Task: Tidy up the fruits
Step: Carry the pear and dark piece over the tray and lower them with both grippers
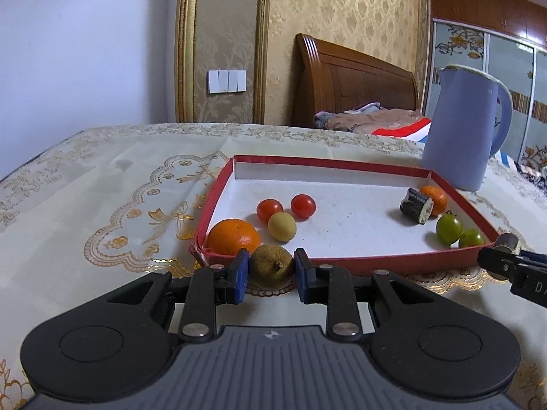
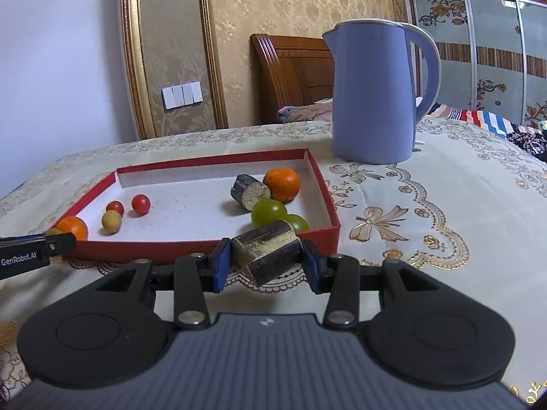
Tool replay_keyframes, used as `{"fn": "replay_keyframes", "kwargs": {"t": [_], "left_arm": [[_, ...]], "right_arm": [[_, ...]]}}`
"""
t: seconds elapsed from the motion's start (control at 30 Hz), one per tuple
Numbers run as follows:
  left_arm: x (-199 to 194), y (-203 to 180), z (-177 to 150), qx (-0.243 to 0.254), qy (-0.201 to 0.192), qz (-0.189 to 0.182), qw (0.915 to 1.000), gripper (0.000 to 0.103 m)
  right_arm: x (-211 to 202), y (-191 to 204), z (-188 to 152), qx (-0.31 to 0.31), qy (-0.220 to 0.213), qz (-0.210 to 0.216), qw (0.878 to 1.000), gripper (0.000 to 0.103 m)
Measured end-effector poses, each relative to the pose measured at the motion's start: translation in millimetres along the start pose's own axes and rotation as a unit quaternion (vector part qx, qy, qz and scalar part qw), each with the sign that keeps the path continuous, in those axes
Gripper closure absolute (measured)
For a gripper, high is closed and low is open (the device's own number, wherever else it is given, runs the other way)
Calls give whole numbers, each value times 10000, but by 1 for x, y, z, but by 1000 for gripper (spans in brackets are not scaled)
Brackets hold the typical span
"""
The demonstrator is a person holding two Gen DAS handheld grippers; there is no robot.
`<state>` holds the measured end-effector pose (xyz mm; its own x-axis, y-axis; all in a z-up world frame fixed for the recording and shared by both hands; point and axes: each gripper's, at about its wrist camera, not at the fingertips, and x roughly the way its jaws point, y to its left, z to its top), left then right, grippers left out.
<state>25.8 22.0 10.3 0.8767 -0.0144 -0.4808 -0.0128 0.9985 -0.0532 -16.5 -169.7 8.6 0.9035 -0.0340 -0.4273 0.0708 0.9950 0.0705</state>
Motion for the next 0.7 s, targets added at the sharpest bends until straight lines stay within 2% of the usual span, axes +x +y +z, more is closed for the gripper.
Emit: {"fn": "replay_keyframes", "kwargs": {"t": [0.37, 0.57, 0.7], "left_arm": [[16, -2, 24, -136, 75, 58, 9999, 76], [34, -6, 28, -215, 239, -1, 9995, 76], [45, -13, 28, -90, 334, 42, 9994, 76]], "right_arm": [[18, 21, 21, -368, -42, 2, 9993, 62], [42, 29, 31, -388, 141, 95, 9991, 62], [57, 37, 32, -492, 283, 201, 9982, 62]]}}
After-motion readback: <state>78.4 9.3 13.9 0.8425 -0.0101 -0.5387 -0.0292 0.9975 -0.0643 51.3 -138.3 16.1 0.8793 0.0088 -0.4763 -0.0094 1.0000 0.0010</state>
